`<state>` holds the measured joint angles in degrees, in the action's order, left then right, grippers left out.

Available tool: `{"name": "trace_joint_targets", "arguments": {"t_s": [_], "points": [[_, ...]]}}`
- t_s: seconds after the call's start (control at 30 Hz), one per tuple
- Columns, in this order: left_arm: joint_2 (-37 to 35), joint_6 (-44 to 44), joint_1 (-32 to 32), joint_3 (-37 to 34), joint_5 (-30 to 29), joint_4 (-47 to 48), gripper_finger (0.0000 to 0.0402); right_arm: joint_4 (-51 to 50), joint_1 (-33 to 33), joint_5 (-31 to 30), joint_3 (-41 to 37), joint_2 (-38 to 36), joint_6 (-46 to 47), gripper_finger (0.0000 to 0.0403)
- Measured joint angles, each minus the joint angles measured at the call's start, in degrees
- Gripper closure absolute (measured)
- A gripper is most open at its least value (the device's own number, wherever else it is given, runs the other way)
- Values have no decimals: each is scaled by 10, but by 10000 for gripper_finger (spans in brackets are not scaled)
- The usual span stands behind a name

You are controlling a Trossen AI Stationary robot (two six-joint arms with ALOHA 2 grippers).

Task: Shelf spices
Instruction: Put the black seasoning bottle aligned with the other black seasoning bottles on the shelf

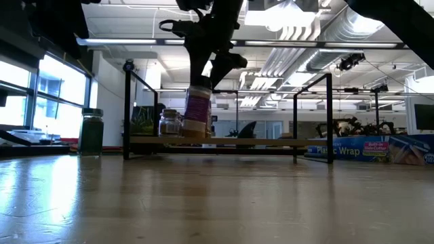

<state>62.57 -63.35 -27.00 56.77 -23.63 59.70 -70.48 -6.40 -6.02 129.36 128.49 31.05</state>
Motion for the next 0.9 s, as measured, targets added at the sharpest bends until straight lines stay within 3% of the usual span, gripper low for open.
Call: {"name": "trace_joint_targets", "arguments": {"t_s": [0.9], "points": [[0,0,0,0,-1,0,127,17,0,-27,0,0,4,194]]}}
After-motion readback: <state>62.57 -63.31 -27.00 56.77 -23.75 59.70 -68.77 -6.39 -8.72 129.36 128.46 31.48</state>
